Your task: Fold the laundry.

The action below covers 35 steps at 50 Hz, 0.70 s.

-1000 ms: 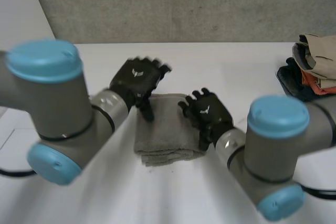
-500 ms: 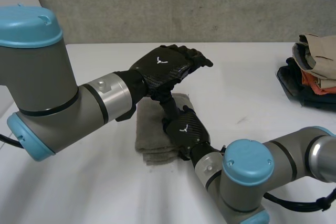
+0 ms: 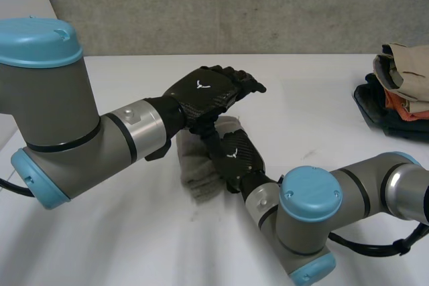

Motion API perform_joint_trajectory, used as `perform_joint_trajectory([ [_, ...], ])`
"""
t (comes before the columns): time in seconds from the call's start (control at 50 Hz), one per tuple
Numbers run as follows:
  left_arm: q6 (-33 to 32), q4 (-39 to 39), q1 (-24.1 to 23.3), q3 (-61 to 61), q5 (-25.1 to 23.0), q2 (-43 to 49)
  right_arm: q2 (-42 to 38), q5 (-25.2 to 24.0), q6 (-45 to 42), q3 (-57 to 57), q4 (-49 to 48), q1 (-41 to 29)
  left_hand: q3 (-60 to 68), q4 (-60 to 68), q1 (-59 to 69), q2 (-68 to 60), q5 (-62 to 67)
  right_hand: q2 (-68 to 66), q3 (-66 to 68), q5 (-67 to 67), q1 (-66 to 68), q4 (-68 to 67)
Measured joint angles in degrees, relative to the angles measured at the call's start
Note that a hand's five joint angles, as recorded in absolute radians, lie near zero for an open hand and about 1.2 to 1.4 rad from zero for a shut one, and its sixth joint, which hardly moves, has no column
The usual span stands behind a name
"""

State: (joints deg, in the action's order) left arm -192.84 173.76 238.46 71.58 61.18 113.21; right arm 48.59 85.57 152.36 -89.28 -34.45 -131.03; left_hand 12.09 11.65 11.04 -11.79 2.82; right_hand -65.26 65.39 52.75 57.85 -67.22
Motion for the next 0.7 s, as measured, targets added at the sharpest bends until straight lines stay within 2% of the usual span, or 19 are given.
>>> perform_joint_trajectory([
  [0.18,0.01,0.28,0.13,-0.05,0.59,-0.67,2.49,0.00,-0.02,6.09,-0.69,2.06,0.00,0.00,0.00,0.00,0.00,0.00,0.00,0.11,0.01,-1.05],
  [0.34,0.13,3.07,1.25,-0.21,4.59,-4.91,7.28,-2.37,3.19,15.87,-2.66,10.77,0.00,0.00,0.00,0.00,0.00,0.00,0.04,0.81,0.01,-1.31],
  [0.56,0.19,4.39,0.81,0.42,5.86,-6.68,12.00,-8.27,18.22,23.68,-16.30,30.94,0.00,0.00,0.00,0.00,0.00,0.00,0.32,1.10,0.01,-1.33],
  [0.7,0.10,4.32,-0.53,1.45,5.77,-6.23,5.82,-16.98,27.60,25.84,-20.79,46.22,0.00,0.00,0.00,0.00,0.00,0.00,0.47,1.10,0.01,-1.34],
])
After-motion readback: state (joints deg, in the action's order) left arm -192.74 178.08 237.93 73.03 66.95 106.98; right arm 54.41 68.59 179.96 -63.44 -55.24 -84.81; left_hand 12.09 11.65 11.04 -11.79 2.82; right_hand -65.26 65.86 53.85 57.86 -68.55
